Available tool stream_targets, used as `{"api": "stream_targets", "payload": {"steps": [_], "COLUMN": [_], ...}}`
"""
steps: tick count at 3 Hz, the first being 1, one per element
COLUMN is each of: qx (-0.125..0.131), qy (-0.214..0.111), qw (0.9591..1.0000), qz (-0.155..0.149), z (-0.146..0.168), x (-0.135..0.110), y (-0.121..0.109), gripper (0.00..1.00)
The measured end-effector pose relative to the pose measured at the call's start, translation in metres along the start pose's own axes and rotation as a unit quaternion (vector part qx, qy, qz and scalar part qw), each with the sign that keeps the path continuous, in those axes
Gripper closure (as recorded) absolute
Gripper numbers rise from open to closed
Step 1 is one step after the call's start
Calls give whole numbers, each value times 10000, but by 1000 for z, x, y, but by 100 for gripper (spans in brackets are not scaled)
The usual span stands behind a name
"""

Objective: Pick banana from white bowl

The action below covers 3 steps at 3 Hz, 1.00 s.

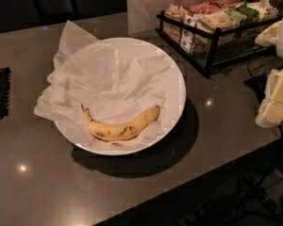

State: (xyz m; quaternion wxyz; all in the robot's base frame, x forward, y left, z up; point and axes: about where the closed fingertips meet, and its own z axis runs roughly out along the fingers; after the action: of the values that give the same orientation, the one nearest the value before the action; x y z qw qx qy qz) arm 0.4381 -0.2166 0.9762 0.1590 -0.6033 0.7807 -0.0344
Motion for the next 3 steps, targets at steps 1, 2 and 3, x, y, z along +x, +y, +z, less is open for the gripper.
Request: {"api": "stream_targets", "payload": {"steps": [1,2,3], "qx": [0,26,-114], "qy": [0,-23,-79], "qw": [10000,9999,9969], "qz": [-1,-99,-780], "z": [0,0,5], "x": [0,-7,-43], "y": [0,1,17], "gripper": [0,0,0]}}
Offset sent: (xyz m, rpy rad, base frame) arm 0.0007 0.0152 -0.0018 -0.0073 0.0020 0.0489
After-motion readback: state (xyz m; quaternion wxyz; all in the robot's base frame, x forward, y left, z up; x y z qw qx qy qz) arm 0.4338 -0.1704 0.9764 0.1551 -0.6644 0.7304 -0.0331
